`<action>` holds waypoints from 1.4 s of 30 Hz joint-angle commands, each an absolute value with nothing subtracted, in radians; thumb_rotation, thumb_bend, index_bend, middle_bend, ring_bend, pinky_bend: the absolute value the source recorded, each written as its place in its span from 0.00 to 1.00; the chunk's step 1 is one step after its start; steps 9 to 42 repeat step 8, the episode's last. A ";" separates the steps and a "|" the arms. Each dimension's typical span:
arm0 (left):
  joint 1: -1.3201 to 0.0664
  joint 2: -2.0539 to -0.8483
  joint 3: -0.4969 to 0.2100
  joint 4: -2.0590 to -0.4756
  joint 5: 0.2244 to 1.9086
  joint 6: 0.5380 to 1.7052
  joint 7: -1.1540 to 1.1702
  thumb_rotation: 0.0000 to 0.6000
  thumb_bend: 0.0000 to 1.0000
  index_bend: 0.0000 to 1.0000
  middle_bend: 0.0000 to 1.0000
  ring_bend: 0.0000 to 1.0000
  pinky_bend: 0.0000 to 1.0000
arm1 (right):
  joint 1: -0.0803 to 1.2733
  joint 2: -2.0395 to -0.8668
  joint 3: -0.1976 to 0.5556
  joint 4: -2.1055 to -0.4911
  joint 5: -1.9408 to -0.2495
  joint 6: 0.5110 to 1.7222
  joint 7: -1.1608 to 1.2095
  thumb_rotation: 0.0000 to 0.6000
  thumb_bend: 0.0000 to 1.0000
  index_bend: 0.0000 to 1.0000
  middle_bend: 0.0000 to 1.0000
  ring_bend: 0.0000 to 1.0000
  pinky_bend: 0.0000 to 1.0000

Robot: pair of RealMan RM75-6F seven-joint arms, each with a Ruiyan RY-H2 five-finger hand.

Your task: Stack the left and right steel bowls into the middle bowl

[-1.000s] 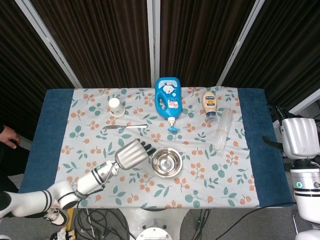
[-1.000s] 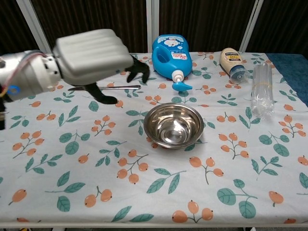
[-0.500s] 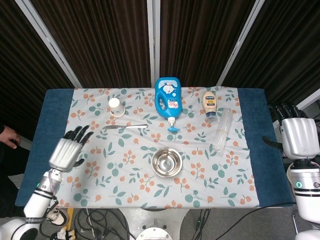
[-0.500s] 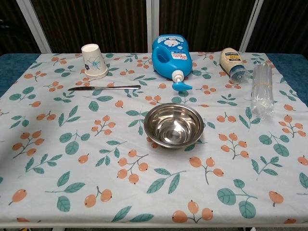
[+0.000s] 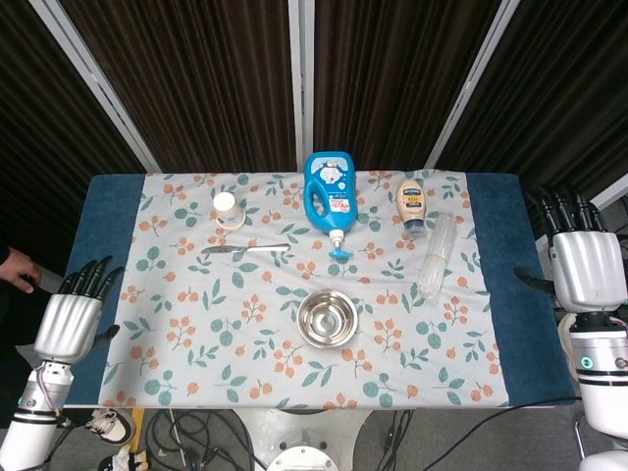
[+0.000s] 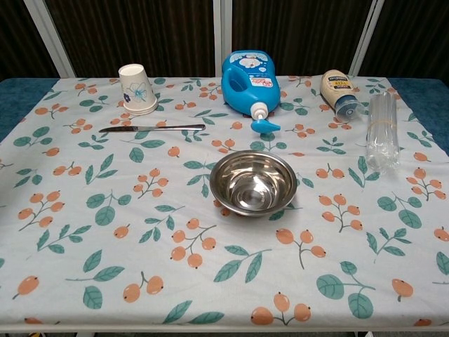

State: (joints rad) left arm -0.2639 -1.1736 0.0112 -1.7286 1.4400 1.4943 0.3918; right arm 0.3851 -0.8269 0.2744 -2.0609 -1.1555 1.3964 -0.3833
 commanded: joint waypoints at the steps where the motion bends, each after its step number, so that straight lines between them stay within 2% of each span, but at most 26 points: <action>1: -0.261 -1.171 0.005 -1.730 1.447 1.496 0.386 1.00 0.14 0.20 0.17 0.13 0.25 | 0.385 -0.827 0.275 -2.061 -1.156 1.396 -0.383 1.00 0.02 0.10 0.08 0.00 0.16; 6: -0.261 -1.168 -0.018 -1.727 1.446 1.493 0.387 1.00 0.14 0.20 0.17 0.13 0.25 | 0.385 -0.827 0.275 -2.061 -1.156 1.396 -0.383 1.00 0.02 0.10 0.09 0.00 0.16; 42: -0.253 -1.174 -0.016 -1.717 1.441 1.490 0.386 1.00 0.14 0.20 0.17 0.13 0.25 | 0.384 -0.827 0.275 -2.061 -1.156 1.396 -0.384 1.00 0.02 0.10 0.09 0.00 0.16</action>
